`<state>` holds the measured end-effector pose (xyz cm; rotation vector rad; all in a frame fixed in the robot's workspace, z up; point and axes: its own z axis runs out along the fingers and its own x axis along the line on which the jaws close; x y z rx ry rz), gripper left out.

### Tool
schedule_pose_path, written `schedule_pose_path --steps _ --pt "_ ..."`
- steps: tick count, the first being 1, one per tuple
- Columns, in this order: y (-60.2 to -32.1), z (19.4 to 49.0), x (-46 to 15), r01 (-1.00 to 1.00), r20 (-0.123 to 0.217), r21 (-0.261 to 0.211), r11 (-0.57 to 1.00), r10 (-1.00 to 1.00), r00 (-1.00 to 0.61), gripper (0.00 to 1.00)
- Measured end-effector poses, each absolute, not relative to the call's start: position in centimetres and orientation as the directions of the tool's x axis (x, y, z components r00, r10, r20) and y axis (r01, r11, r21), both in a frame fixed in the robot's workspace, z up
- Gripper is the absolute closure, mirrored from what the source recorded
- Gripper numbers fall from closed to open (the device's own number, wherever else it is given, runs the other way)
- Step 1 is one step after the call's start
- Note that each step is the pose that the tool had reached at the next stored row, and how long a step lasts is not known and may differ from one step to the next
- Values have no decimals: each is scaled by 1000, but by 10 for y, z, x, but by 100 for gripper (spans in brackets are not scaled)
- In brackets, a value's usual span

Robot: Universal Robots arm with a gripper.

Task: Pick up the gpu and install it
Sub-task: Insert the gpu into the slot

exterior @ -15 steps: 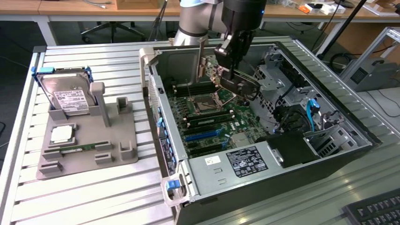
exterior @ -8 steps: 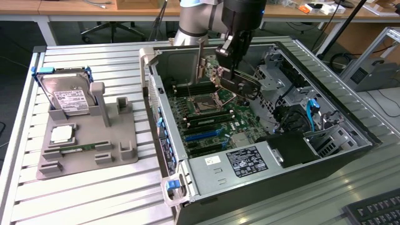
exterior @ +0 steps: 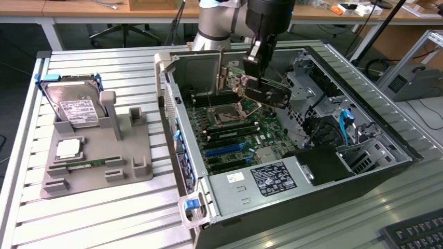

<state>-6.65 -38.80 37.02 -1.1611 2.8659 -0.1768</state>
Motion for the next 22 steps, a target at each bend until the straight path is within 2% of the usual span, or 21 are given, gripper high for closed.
schedule_pose_path --steps 22 --pt "-388 369 -66 -762 16 -135 633 -768 -641 73"
